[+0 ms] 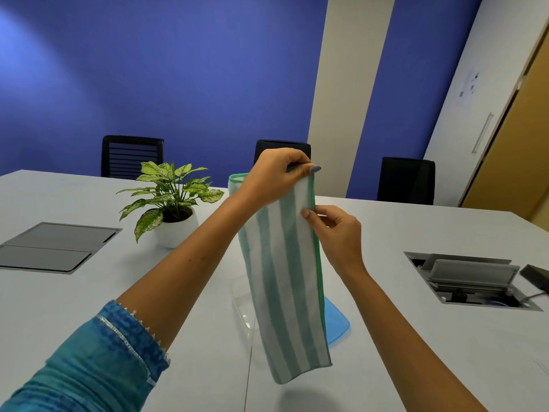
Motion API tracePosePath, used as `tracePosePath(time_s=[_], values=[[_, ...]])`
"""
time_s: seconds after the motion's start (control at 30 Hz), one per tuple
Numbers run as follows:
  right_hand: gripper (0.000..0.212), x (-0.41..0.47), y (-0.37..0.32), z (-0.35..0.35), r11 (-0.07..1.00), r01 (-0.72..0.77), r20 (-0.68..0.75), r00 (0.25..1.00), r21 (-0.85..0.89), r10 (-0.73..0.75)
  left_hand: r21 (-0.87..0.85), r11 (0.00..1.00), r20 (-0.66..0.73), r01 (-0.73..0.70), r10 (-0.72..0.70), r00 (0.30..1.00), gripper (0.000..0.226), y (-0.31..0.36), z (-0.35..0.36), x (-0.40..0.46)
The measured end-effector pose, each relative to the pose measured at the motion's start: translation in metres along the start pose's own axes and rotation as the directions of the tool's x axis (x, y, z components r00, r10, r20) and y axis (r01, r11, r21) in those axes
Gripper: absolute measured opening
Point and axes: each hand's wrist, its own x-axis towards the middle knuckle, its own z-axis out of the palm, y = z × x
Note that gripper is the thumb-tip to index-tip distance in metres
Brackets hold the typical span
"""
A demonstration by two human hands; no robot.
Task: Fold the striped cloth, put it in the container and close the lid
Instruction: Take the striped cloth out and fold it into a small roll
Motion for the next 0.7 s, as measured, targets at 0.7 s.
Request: tracePosePath(time_s=[0.7], values=[[0.007, -0.036, 0.043, -0.001, 0.927, -0.352, 0.036, 0.936, 0.125, 0.351, 0.083, 0.996, -0.187, -0.038, 0.053, 0.981, 0.032, 0.002, -0.044, 0.034]])
